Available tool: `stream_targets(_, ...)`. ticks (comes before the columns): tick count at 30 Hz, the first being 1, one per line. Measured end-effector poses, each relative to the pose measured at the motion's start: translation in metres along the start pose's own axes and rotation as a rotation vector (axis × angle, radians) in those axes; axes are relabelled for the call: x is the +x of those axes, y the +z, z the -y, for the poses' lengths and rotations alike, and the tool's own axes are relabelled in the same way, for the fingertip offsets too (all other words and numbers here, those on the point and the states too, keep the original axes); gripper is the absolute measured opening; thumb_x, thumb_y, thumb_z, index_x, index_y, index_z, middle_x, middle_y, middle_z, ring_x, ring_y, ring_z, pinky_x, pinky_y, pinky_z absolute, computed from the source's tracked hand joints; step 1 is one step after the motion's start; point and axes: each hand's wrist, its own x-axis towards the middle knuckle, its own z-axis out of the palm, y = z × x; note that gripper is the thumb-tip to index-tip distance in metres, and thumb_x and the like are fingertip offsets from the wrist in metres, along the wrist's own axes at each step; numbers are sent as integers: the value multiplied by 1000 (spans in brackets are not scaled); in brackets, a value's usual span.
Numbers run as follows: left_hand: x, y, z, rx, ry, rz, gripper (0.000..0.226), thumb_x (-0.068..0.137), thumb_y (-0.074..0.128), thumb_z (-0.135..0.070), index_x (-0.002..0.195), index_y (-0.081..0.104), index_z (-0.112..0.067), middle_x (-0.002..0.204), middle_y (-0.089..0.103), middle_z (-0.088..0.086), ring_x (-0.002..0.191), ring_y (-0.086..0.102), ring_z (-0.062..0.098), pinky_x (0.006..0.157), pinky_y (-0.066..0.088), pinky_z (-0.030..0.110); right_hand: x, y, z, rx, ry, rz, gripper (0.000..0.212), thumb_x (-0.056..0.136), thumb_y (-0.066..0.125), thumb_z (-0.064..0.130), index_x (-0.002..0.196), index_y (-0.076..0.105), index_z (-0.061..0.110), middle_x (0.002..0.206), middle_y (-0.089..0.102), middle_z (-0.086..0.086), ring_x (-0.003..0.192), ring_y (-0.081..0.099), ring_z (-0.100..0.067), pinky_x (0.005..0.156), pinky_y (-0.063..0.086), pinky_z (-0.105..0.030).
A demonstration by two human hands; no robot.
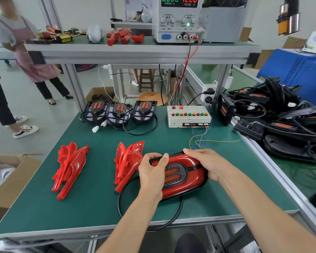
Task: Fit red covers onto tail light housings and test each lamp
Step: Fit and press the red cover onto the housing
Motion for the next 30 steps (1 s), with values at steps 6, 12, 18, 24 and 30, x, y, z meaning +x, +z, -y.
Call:
stream_targets(6, 3, -3, -3, 12, -38, 32, 25, 84, 84, -27, 99, 66, -20, 103, 74, 18, 85, 77, 38, 72, 62, 60, 2, 0, 0, -18, -5, 3, 38, 86, 79, 32, 102, 74, -2, 94, 77, -20, 74, 74, -29, 74, 64, -44)
stream_targets(12, 10, -16, -14, 337, 138, 119, 25, 81, 85, -41, 92, 73, -21, 82, 76, -8, 72, 73, 4, 59, 56, 18, 1, -5, -4, -60, -13, 27, 46, 87, 77, 40, 110, 74, 0, 101, 77, -19, 101, 73, -41, 92, 58, -53)
stream_targets(18, 22, -19, -18, 379, 101, 204, 23, 88, 80, -37, 90, 75, -15, 80, 76, -5, 63, 68, -4, 51, 47, 8, 1, -5, -3, -65, 0, 19, 52, 84, 80, 42, 112, 73, -1, 101, 77, -19, 101, 73, -41, 92, 59, -52)
stream_targets(24, 20, -16, -23, 569, 227, 143, 35, 84, 76, -55, 81, 74, -21, 77, 74, -8, 72, 69, 3, 61, 51, 16, 1, -5, -1, -73, 0, 31, 48, 85, 80, 38, 112, 73, -2, 103, 77, -21, 103, 72, -42, 94, 57, -54)
stream_targets(30, 42, 6, -62, 1361, 382, 543, 81, 66, 40, -97, 83, 67, -23, 83, 70, -7, 80, 65, 12, 71, 52, 33, 0, -1, 5, -87, -46, 55, 31, 85, 79, 35, 92, 74, 5, 94, 74, -23, 81, 69, -32, 89, 57, -50)
